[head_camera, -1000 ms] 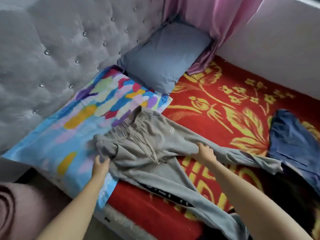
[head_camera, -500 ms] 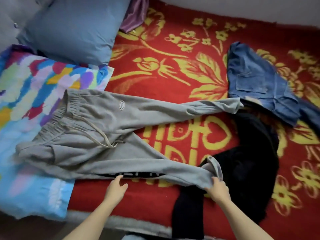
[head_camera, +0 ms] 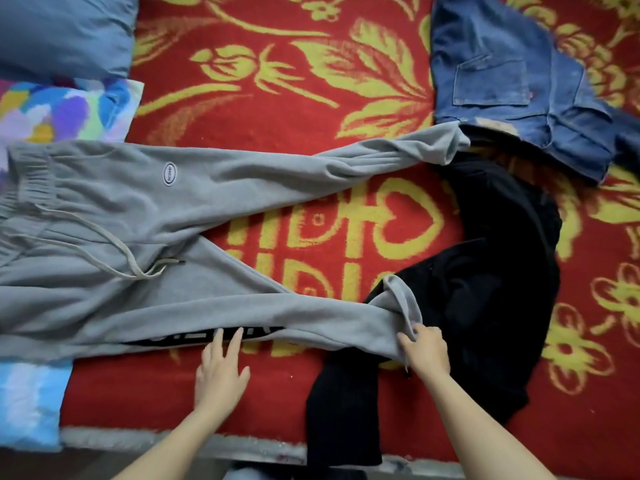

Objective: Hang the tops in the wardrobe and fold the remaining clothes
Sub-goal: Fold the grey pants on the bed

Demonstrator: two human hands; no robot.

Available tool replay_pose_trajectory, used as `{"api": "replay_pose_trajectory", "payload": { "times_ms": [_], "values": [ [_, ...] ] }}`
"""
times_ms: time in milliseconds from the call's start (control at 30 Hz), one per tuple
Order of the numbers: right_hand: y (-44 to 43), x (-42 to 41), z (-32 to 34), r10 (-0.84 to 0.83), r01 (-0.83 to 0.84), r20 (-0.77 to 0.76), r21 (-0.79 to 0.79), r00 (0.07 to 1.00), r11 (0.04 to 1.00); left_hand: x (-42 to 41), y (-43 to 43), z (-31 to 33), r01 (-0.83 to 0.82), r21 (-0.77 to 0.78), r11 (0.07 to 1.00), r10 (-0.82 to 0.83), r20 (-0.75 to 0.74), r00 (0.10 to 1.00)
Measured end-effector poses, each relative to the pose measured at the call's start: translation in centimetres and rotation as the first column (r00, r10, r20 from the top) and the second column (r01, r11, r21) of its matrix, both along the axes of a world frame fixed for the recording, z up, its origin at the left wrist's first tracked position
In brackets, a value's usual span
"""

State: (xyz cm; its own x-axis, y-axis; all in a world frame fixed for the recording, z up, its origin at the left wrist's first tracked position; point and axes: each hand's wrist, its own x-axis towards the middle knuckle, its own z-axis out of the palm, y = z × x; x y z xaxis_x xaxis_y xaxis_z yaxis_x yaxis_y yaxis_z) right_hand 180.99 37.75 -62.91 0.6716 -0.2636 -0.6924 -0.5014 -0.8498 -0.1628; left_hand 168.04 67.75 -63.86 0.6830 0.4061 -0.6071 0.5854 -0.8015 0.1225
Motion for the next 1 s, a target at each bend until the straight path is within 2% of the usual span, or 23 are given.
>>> {"api": "replay_pose_trajectory", "payload": {
  "times_ms": [100,167,200,267,300,367,433,467,500,533,600,633,700,733,800,900,1000],
  "values": [
    [-2.0,-0.7,-1.6,-0.202,0.178,0.105,0.199,0.974,0.964,1.8,-0.1,-0.8,0.142,0.224,0.964,-0.148,0.014,0.989],
    [-2.7,-0.8,-1.3,-0.476,0.396,0.1,0.423,0.873,0.815,2.9,0.9,-1.5,0.142,0.319,0.937,-0.156,0.02,0.987],
    [-2.9,-0.9,-1.2,-0.591,0.493,0.055,0.493,0.805,0.717,3.2,1.4,-1.7,0.137,0.335,0.932,-0.141,-0.013,0.99],
    [-3.2,-0.7,-0.4,-0.717,0.601,-0.017,0.56,0.696,0.57,4.0,2.1,-1.8,0.148,0.325,0.934,-0.14,-0.049,0.989],
    [-3.3,-0.6,0.0,-0.77,0.643,-0.04,0.578,0.637,0.502,3.9,2.4,-1.7,0.153,0.307,0.939,-0.158,-0.007,0.987],
    [-4.0,-0.1,0.8,-0.866,0.695,-0.056,0.624,0.496,0.358,3.6,3.1,-1.3,0.16,0.231,0.96,-0.206,0.194,0.959],
    [-5.2,0.0,2.0,-0.922,0.683,-0.042,0.685,0.386,0.254,2.3,4.2,-0.4,0.265,0.177,0.948,-0.317,0.44,0.84],
    [-6.0,-0.3,2.5,-0.934,0.656,-0.015,0.716,0.356,0.239,1.6,4.5,0.2,0.339,0.167,0.926,-0.374,0.53,0.761],
    [-6.7,-0.8,2.7,-0.927,0.633,0.028,0.722,0.375,0.278,0.9,4.7,0.7,0.411,0.165,0.897,-0.426,0.571,0.701],
    [-7.1,-1.5,3.1,-0.893,0.629,0.087,0.68,0.441,0.377,0.1,4.7,1.2,0.474,0.163,0.865,-0.473,0.578,0.665],
    [-7.7,-3.1,2.9,-0.746,0.604,0.142,0.499,0.65,0.621,-1.5,4.3,1.2,0.579,0.184,0.794,-0.581,0.511,0.634],
    [-7.7,-3.9,2.5,-0.668,0.578,0.117,0.406,0.735,0.708,-2.1,4.0,1.1,0.625,0.185,0.758,-0.633,0.439,0.637],
    [-7.7,-5.0,1.4,-0.558,0.524,0.066,0.268,0.827,0.808,-2.7,3.1,0.9,0.676,0.16,0.72,-0.694,0.202,0.691],
    [-7.5,-5.2,1.1,-0.513,0.489,0.074,0.212,0.855,0.846,-2.6,2.6,0.6,0.636,0.147,0.758,-0.651,0.101,0.753],
    [-6.6,-4.9,0.7,-0.47,0.452,0.086,0.172,0.878,0.875,-2.1,1.7,0.5,0.534,0.159,0.83,-0.545,0.031,0.838],
    [-5.2,-4.6,-0.2,-0.436,0.423,0.052,0.156,0.899,0.892,-2.1,1.1,0.1,0.456,0.171,0.873,-0.458,-0.034,0.888],
    [-4.4,-5.2,-0.8,-0.432,0.425,0.039,0.126,0.901,0.896,-3.1,2.0,-1.3,0.49,0.191,0.85,-0.452,-0.213,0.866]
  ]
}}
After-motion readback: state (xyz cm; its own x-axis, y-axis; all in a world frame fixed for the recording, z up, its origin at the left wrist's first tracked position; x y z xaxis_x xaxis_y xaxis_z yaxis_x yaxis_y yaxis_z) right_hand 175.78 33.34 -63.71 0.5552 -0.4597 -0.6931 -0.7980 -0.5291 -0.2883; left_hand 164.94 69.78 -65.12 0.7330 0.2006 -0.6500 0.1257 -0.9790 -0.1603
